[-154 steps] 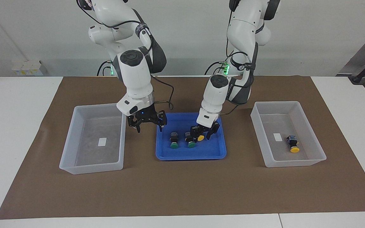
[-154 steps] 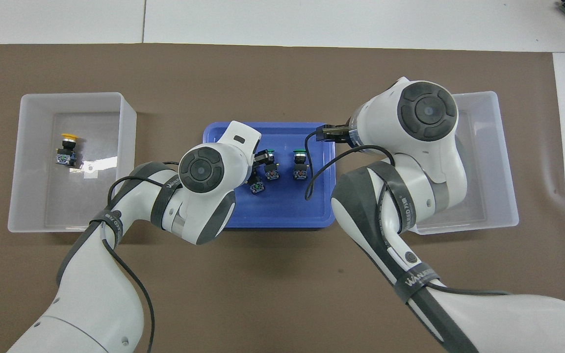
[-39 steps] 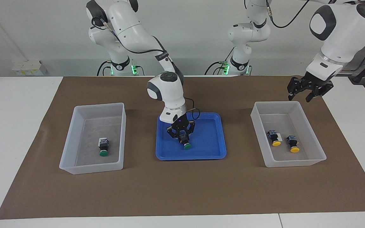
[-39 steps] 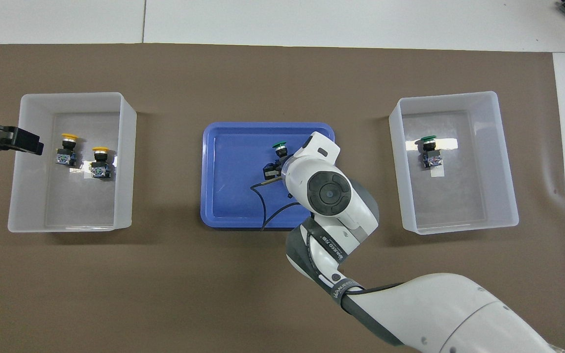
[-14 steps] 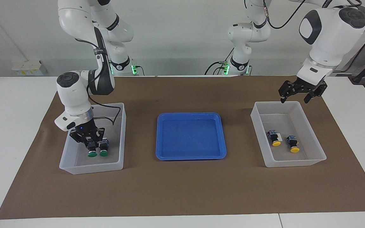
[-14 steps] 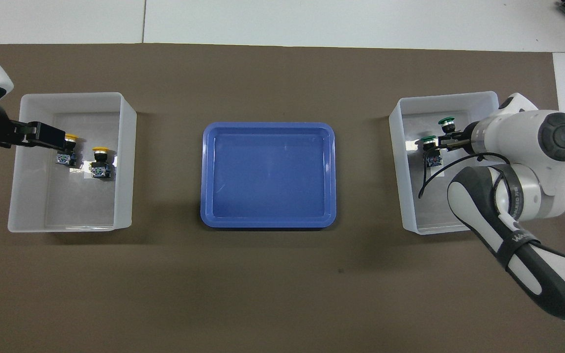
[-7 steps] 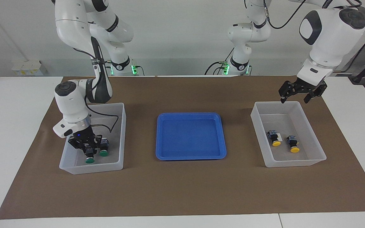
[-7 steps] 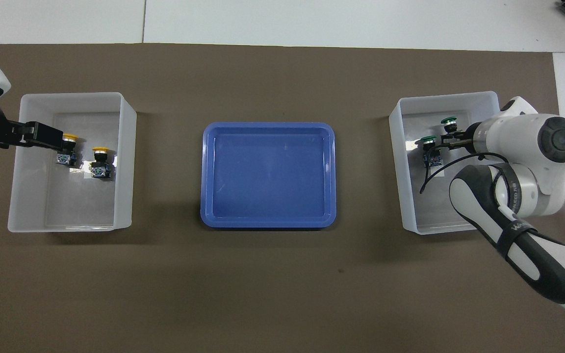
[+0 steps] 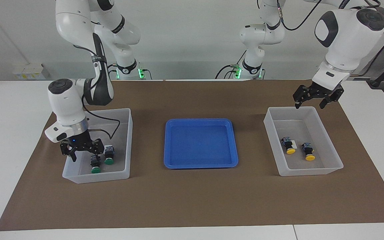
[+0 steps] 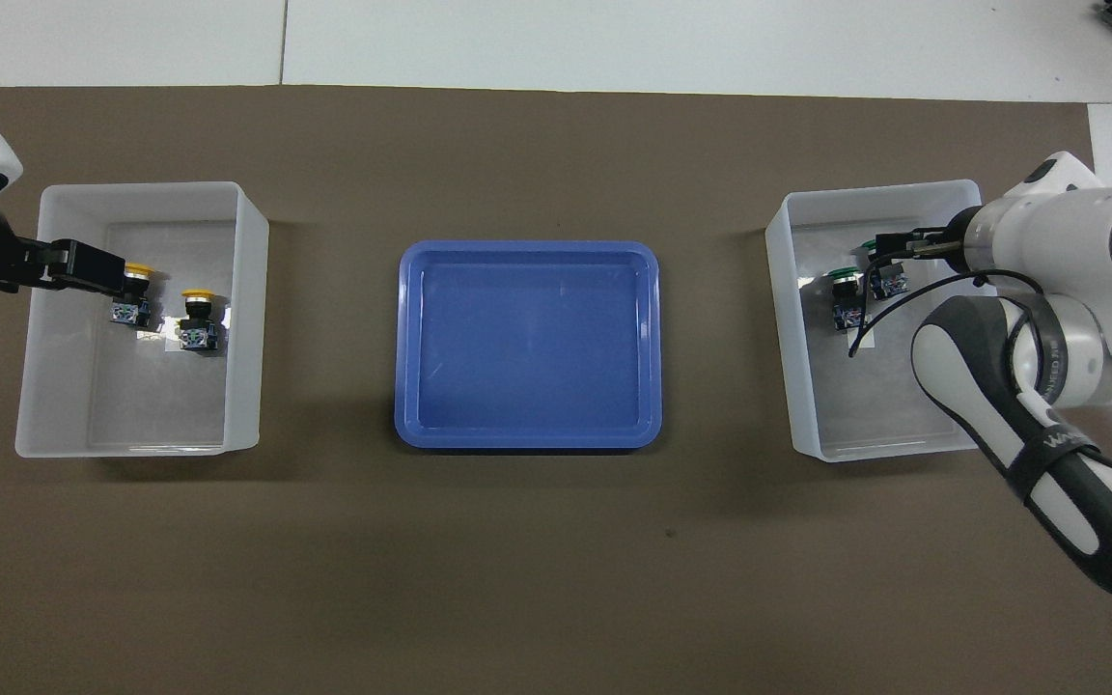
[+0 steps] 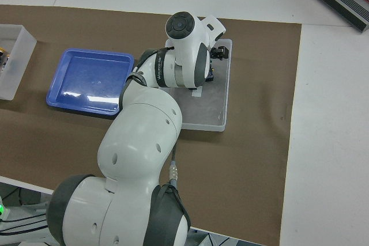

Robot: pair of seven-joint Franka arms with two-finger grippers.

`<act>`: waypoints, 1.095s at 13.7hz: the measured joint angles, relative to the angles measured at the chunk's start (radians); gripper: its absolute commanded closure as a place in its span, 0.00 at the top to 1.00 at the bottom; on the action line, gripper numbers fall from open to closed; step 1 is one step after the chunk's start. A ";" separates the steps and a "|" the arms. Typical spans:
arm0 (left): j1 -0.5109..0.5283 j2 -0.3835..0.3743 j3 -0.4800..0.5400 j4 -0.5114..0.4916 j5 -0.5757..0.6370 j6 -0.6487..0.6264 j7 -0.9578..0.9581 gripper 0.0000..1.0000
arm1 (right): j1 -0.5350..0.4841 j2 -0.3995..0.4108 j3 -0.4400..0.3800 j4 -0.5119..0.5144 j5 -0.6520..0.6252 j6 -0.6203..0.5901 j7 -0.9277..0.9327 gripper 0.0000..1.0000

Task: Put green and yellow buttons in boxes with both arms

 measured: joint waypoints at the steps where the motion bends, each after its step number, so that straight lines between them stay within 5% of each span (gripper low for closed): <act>1: 0.000 0.000 0.000 0.000 0.000 0.000 0.000 1.00 | 0.001 -0.019 0.002 0.022 0.000 -0.053 0.000 1.00; 9: 0.000 0.000 0.000 0.000 0.000 0.000 0.000 1.00 | 0.013 -0.194 0.066 0.135 0.020 -0.511 0.070 1.00; 15: 0.000 0.000 0.000 0.000 0.000 0.000 0.000 1.00 | 0.015 -0.280 0.112 0.135 0.079 -0.685 0.090 1.00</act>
